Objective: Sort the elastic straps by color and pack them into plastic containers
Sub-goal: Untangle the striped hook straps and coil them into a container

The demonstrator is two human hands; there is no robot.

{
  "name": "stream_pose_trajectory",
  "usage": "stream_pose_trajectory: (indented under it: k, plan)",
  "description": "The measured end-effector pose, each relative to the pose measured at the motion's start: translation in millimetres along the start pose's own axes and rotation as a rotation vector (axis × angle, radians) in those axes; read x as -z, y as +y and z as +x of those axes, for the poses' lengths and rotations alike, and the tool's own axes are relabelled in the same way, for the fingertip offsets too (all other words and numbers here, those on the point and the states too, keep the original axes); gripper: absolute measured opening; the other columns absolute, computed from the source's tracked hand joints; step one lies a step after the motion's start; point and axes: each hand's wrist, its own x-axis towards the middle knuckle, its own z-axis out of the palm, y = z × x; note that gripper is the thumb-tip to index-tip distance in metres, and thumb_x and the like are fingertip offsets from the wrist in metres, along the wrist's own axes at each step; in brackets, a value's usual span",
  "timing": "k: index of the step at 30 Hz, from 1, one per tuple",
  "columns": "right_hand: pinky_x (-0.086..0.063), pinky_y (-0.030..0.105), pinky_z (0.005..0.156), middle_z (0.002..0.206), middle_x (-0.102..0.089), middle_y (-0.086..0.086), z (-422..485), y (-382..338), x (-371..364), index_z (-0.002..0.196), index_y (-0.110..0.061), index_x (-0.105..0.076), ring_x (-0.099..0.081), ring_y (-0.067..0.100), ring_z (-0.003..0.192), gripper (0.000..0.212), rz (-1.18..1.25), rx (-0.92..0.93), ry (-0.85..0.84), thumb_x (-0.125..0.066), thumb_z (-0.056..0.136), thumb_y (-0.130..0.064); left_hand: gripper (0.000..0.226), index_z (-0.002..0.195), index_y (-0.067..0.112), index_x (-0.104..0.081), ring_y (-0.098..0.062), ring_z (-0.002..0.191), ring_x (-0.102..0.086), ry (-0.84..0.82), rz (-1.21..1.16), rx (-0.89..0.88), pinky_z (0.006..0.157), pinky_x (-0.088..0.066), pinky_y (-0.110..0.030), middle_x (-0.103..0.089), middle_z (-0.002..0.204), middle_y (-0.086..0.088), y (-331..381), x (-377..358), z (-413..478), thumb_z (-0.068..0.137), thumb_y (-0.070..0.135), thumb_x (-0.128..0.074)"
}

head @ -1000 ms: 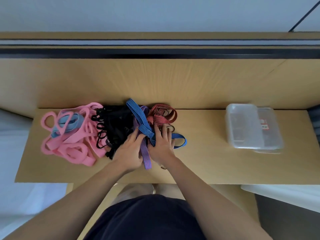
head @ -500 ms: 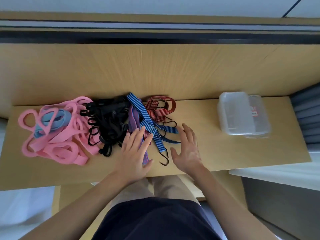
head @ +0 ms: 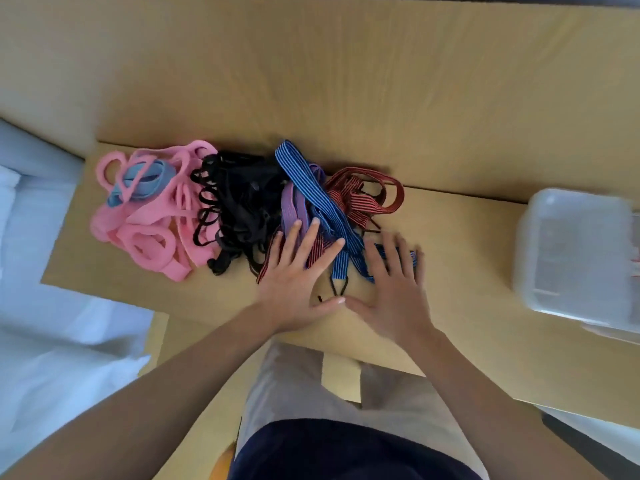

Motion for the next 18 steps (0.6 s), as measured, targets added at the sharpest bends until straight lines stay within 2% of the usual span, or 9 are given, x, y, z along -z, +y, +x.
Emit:
stream_pose_trajectory:
  k: [4,7,12,18]
  plan:
    - [-0.01,0.061,0.122,0.169,-0.008,0.012,4,5,-7,0.162,-0.019,-0.014,-0.011,0.032,0.156,0.099,-0.04,0.067,0.094,-0.033,0.086,-0.081,0.091,0.161,0.038,-0.016,-0.038,0.156,0.003,0.084,-0.075,0.016,0.12,-0.013,-0.066,-0.002,0.17,-0.009,5,-16,5,0.084,0.074,-0.051]
    - [-0.01,0.061,0.122,0.168,-0.015,0.014,6,4,-13,0.161,-0.017,-0.018,-0.015,0.031,0.155,0.097,-0.024,0.08,0.158,-0.036,0.088,-0.078,0.081,0.161,0.035,-0.02,-0.038,0.156,0.0,0.161,-0.133,0.001,0.122,-0.007,-0.063,-0.005,0.17,-0.008,3,-24,3,0.09,0.067,-0.045]
    - [-0.014,0.062,0.121,0.167,-0.02,0.013,4,4,-13,0.159,-0.015,-0.023,-0.019,0.03,0.154,0.095,-0.054,0.103,0.196,-0.039,0.087,-0.075,0.072,0.161,0.031,-0.022,-0.038,0.156,-0.002,0.2,-0.128,-0.03,0.123,-0.007,-0.061,-0.009,0.17,-0.009,3,-25,3,0.096,0.058,-0.041]
    - [-0.021,0.062,0.119,0.163,-0.03,0.014,5,5,-21,0.156,-0.011,-0.033,-0.03,0.032,0.15,0.091,-0.04,0.128,0.3,-0.038,0.089,-0.072,0.077,0.161,0.031,-0.021,-0.033,0.157,-0.002,0.23,-0.143,-0.034,0.124,-0.01,-0.058,-0.01,0.17,-0.006,6,-26,2,0.091,0.049,-0.049]
